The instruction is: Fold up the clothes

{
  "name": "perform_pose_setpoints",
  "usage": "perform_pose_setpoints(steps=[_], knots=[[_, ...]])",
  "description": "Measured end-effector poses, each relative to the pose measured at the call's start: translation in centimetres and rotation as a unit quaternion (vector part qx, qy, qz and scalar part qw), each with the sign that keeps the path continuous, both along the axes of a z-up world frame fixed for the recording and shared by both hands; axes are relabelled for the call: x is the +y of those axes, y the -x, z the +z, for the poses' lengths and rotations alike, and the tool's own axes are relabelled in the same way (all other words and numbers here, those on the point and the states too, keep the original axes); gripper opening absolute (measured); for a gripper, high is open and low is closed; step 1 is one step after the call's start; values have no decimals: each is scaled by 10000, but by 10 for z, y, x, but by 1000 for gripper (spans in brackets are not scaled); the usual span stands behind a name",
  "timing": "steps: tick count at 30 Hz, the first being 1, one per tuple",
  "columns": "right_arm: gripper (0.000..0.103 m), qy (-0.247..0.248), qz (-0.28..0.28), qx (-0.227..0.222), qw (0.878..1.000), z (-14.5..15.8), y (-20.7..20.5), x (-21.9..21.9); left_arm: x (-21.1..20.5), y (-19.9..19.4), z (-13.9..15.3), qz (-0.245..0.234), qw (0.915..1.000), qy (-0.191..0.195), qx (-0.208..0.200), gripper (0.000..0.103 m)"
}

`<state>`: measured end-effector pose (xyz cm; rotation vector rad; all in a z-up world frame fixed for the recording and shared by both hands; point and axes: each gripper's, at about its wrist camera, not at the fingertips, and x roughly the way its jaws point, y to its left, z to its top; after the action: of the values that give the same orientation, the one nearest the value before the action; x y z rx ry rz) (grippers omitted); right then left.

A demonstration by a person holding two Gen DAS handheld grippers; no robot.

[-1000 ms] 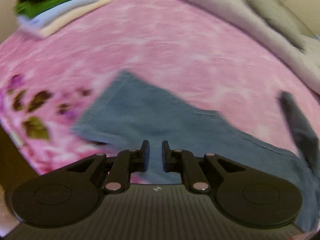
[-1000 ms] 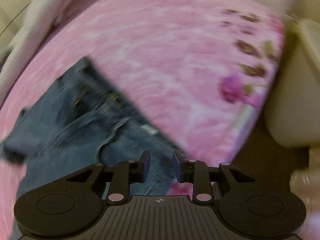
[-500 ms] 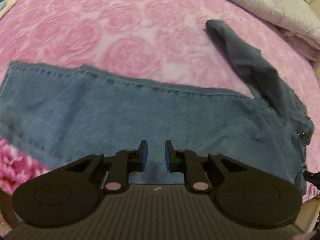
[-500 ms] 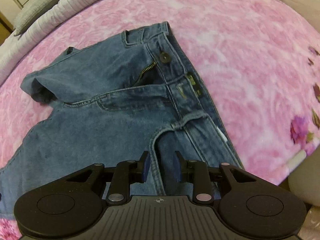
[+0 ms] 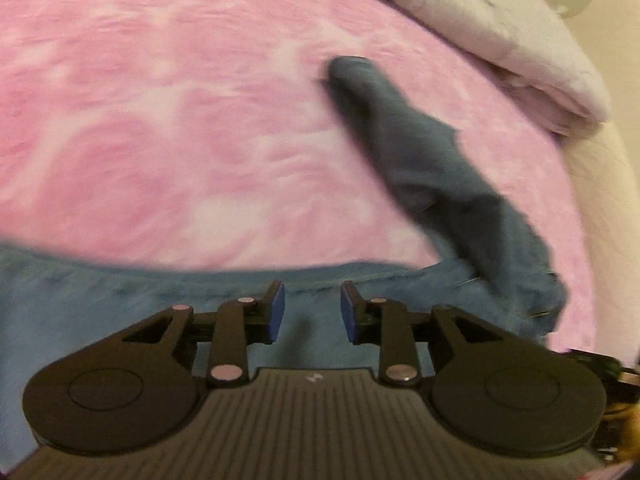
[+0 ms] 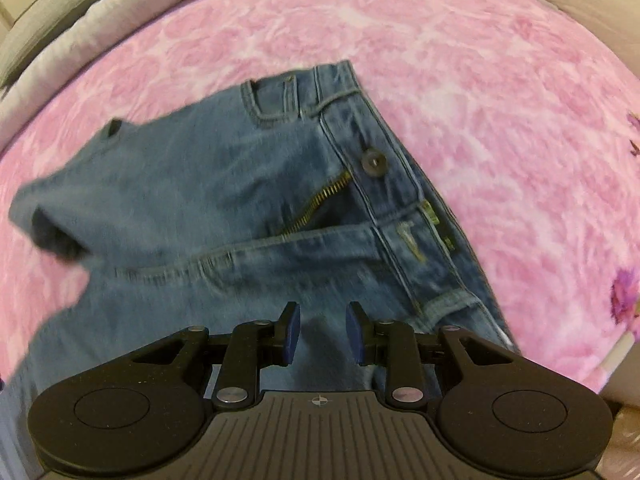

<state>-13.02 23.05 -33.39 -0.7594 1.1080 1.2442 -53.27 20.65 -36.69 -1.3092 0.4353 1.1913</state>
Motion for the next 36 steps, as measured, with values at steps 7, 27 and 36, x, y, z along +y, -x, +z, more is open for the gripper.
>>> perform_pose_setpoints(steps=[7, 27, 36], knots=[[29, -106, -465, 53, 9988, -3, 3, 24, 41, -37, -33, 349, 9964, 254, -728, 26], [29, 233, -583, 1487, 9869, -29, -68, 74, 80, -127, -81, 1784, 9706, 297, -1586, 21], [29, 346, -538, 1609, 9849, -34, -74, 79, 84, -133, 27, -466, 9899, -1252, 475, 2]])
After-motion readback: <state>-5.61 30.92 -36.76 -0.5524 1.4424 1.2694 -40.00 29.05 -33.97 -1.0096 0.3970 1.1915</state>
